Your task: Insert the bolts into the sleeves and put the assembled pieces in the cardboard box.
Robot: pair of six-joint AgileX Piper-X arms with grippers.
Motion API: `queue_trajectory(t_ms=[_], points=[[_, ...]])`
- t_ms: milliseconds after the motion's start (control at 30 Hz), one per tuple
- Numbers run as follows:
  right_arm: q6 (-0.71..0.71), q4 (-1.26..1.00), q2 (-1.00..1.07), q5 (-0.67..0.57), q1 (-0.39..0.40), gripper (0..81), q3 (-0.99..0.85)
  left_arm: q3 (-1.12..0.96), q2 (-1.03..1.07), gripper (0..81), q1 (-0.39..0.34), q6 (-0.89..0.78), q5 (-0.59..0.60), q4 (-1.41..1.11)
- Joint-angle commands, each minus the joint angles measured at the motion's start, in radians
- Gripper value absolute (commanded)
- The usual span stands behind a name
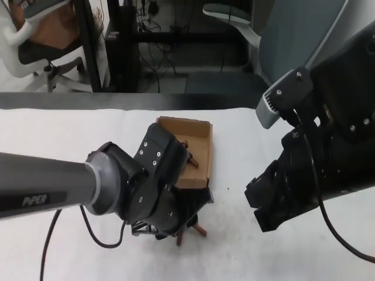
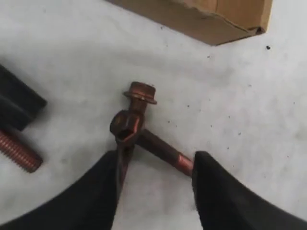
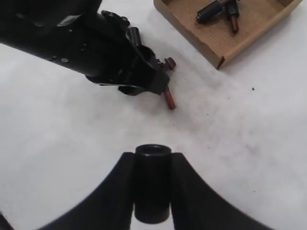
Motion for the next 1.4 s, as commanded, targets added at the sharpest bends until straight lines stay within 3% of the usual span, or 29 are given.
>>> queue_trajectory(t_ms=[0,233,300,433,733,1000,1233,1367], points=[[-0.008,-0.005,-0.009,-0.045,-0.005,0.6,-0.016,-0.006,0.032,44.8,0.004,-0.036,-0.012,-0.074],[-0.016,-0.005,-0.009,-0.072,-0.005,0.6,-0.015,-0.047,0.109,44.7,0.004,-0.069,-0.019,-0.046],[-0.030,-0.005,-0.009,-0.072,-0.005,0.6,-0.015,-0.059,0.116,39.8,0.004,-0.078,-0.027,-0.046],[-0.076,-0.005,-0.009,-0.072,-0.005,0.6,-0.015,-0.088,0.113,2.4,0.004,-0.056,-0.040,-0.046],[-0.095,0.005,-0.009,-0.068,-0.005,0.6,-0.012,-0.113,0.047,1.8,0.001,0.050,-0.016,-0.005],[-0.030,-0.025,-0.009,-0.042,-0.005,0.6,0.044,-0.110,-0.197,1.8,0.000,0.326,-0.018,0.078],[0.083,-0.369,-0.021,-0.099,0.012,0.6,0.107,-0.107,-0.512,1.8,0.000,0.515,-0.097,0.084],[0.022,-0.658,-0.032,-0.074,0.110,0.6,0.196,-0.107,-0.678,1.8,-0.004,0.771,-0.094,0.038]])
